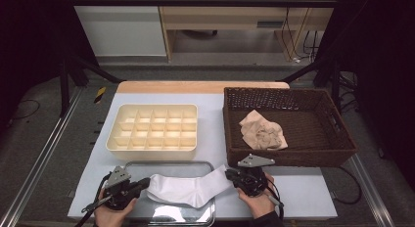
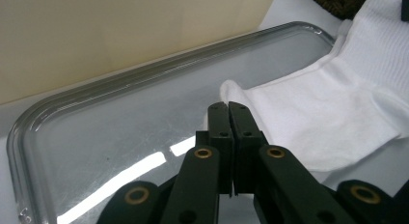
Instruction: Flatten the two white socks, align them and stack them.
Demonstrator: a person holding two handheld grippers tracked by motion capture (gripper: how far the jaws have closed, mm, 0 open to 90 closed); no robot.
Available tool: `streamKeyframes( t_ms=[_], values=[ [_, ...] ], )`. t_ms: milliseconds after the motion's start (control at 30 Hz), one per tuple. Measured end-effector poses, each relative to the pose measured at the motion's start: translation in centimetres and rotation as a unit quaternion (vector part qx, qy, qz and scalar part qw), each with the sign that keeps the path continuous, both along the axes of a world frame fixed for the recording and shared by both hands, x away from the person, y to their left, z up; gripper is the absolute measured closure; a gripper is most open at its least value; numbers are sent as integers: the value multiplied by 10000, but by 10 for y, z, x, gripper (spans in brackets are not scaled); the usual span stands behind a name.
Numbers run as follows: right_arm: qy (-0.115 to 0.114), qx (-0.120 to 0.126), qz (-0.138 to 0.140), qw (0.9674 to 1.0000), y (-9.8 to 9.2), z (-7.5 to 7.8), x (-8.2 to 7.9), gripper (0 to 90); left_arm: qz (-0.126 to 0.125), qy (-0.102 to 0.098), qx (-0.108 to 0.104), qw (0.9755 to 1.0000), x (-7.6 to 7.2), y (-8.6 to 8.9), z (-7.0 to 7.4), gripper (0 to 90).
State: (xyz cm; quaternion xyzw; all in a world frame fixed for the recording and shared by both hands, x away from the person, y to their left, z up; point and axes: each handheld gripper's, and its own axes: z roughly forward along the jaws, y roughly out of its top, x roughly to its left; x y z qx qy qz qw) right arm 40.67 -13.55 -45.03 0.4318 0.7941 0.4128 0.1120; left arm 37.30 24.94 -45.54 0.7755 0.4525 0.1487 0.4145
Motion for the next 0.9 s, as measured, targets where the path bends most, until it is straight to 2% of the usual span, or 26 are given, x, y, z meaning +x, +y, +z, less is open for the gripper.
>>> streamKeyframes(
  t_ms=[100,200,300,367,567,733,900],
  values=[
    [75,-60,-28,10000,0,-5,2,856,0,-16,25,10000,1,-1,-1,885],
    [109,-78,-53,9999,1,-7,3,856,10,-91,-50,9999,1,0,1,886],
    [-59,49,-107,9999,-3,-3,1,857,60,-221,-114,9997,1,1,3,887],
    [-67,105,-172,9998,-5,-2,1,856,88,-227,-79,9997,2,1,3,887],
    [15,-26,-113,9999,-3,-7,2,855,14,-133,-19,9999,2,0,2,887],
    [94,33,-57,9999,-3,-4,1,855,-57,-87,-65,9999,-1,1,4,887],
    [200,-86,-53,9997,0,-9,3,854,-118,42,150,9998,0,-4,-2,882]
  ],
)
